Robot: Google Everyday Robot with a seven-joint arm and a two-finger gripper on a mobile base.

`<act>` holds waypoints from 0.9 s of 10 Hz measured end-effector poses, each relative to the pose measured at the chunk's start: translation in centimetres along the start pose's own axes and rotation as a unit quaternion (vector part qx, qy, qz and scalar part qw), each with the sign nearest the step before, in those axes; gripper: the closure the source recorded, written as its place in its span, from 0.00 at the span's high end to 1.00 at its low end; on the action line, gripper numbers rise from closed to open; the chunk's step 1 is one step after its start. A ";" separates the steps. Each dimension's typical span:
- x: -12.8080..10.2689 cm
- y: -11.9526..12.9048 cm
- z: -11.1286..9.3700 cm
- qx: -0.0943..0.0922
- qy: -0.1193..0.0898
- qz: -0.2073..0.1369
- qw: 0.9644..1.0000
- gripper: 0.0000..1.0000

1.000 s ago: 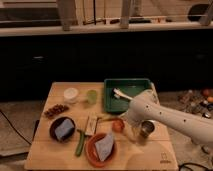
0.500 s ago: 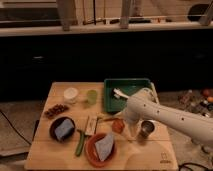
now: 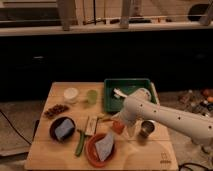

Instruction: Place apple in plastic cup

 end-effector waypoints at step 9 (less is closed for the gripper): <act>0.5 -0.5 0.7 -0.007 -0.004 -0.016 1.000 0.00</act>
